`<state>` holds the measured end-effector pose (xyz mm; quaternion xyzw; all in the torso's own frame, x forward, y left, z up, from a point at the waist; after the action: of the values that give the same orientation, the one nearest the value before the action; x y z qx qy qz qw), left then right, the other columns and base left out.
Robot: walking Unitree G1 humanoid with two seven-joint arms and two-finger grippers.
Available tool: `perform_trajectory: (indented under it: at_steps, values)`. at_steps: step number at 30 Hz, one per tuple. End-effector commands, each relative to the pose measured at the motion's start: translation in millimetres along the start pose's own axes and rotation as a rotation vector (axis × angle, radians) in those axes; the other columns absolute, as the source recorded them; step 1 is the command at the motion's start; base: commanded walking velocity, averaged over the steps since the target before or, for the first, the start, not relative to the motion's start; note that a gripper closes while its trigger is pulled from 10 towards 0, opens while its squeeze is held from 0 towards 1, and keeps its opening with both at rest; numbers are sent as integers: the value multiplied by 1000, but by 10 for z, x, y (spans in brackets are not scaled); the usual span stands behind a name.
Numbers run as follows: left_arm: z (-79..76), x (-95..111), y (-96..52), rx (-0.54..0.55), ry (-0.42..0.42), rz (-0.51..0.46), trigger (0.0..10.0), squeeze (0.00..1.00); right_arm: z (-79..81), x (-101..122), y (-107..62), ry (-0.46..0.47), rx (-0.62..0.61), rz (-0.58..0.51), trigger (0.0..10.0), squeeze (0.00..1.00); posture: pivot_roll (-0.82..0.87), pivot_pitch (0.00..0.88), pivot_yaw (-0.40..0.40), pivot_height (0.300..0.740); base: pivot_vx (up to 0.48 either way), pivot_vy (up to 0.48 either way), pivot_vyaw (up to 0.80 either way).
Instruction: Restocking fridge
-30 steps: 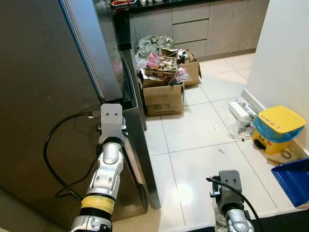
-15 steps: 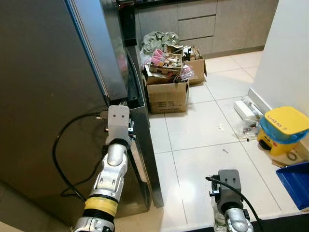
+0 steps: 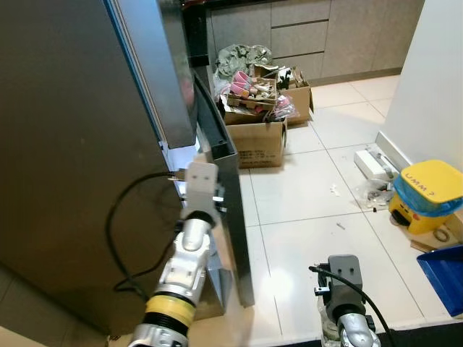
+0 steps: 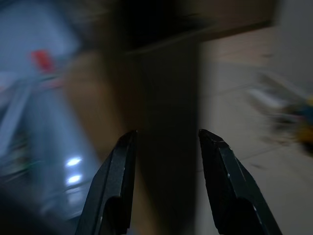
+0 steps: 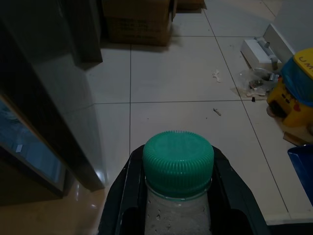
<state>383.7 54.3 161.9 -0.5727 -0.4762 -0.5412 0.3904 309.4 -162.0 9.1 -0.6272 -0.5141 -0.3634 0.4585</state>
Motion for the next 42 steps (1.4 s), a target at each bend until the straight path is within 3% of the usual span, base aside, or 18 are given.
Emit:
perform_trajectory:
  at_steps: [1,6,11,13,15,17,20,21,22,23,24,26,27,29,31,33,39,42]
  values:
    - [-111,8,13,-44,-12,-1,10000,0,25,6,-11,1,7,1,10000,0,-133,107,81,707,0,0,0]
    - [-442,6,103,-138,-22,13,10000,0,40,9,-9,0,11,1,10000,0,-129,105,84,707,0,0,0]
    - [-633,125,192,-189,-24,-12,10000,0,51,20,-9,5,7,-2,10000,0,-137,105,97,707,0,0,0]
    - [-636,200,195,-213,-27,-25,10000,0,51,26,-13,9,0,-3,10000,0,-139,107,100,707,0,0,0]
    - [-574,254,158,-237,-25,-35,10000,0,47,16,-23,12,-4,-1,10000,0,-140,109,101,707,0,0,0]
    - [-345,285,35,-240,-4,-39,10000,0,48,-17,-44,12,-5,7,10000,0,-135,119,104,707,0,0,0]
    - [-250,293,-20,-233,10,-39,10000,0,49,-26,-51,12,-5,9,10000,0,-135,119,104,707,0,0,0]
    - [-26,270,-143,-201,33,-23,10000,0,50,-36,-57,11,-4,12,10000,0,-120,127,104,707,0,0,0]
    - [-26,270,-143,-201,33,-23,10000,0,50,-36,-57,11,-4,12,10000,0,-120,127,104,707,0,0,0]
    - [190,235,-289,-172,55,0,10000,0,53,-46,-62,10,-2,15,10000,0,-114,133,107,707,0,0,0]
    - [190,235,-289,-172,55,0,10000,0,53,-46,-62,10,-2,15,10000,0,-114,133,107,707,0,0,0]
    - [492,180,-527,-126,89,41,10000,0,50,-62,-68,9,0,20,10000,0,-107,137,103,707,0,0,0]
    - [492,180,-527,-126,89,41,10000,0,50,-62,-68,9,0,20,10000,0,-107,137,103,707,0,0,0]
    - [739,96,-662,-44,111,74,10000,0,53,-82,-68,7,6,27,10000,0,-94,137,94,707,0,0,0]
    - [823,35,-654,19,129,77,10000,0,68,-84,-65,3,15,28,10000,0,-97,135,90,707,0,0,0]
    - [812,14,-625,34,105,82,10000,0,70,-81,-65,2,16,27,10000,0,-102,134,90,707,0,0,0]
    - [784,-46,-484,96,-55,105,10000,0,13,-85,-73,-1,0,27,10000,0,-127,131,90,707,0,0,0]
    - [743,-77,-455,87,-65,121,10000,0,-19,-79,-69,-7,-5,24,10000,0,-134,132,87,707,0,0,0]
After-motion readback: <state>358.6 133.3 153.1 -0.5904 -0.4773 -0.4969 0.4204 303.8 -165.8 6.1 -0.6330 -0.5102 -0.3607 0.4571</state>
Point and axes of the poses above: a point about 5 cm out from each wrist's last joint towards the gripper, its own y axis pointing out of the wrist towards the gripper, its own x axis along the axis of the wrist's last joint, z = x × y, the point moved 4 cm from there along y, pointing out of the wrist towards the gripper, and after that the axes turned 10 degrees about -y, right-handed, at the moved point
